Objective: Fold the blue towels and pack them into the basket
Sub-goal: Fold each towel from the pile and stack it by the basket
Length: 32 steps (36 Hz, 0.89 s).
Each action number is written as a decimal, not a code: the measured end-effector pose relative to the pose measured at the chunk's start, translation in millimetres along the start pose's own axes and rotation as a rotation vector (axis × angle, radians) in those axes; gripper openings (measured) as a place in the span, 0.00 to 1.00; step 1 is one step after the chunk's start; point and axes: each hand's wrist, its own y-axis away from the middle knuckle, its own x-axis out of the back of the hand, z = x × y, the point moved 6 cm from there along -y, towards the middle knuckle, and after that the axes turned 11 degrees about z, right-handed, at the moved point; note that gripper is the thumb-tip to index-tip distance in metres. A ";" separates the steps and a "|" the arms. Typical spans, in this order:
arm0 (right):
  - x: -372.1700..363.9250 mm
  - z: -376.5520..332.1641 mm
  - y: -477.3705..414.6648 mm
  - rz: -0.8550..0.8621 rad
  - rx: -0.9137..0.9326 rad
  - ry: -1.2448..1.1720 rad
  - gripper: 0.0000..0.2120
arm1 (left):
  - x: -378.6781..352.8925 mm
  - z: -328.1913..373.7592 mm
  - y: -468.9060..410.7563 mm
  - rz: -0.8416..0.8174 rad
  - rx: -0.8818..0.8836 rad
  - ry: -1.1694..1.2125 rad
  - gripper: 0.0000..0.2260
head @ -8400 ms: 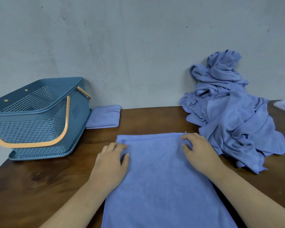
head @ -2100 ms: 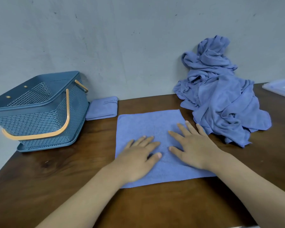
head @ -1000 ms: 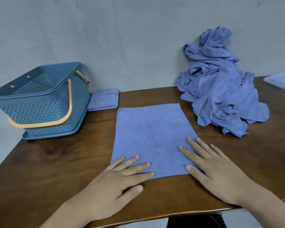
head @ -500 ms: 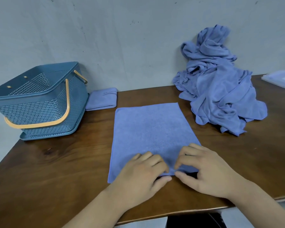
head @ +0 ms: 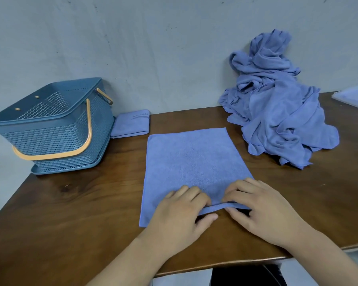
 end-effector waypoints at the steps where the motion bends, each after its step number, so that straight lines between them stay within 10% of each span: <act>1: 2.0 2.5 1.1 -0.005 -0.015 -0.004 0.06 | 2.4 -2.9 1.7 0.011 -0.009 -0.019 0.12; 19: 38.0 53.8 32.6 0.040 -0.406 -0.248 0.11 | 66.4 -87.1 77.1 0.015 0.308 0.115 0.11; 32: 40.4 56.2 30.8 0.067 -0.490 -0.296 0.11 | 54.5 -74.4 64.9 -0.135 0.234 -0.176 0.33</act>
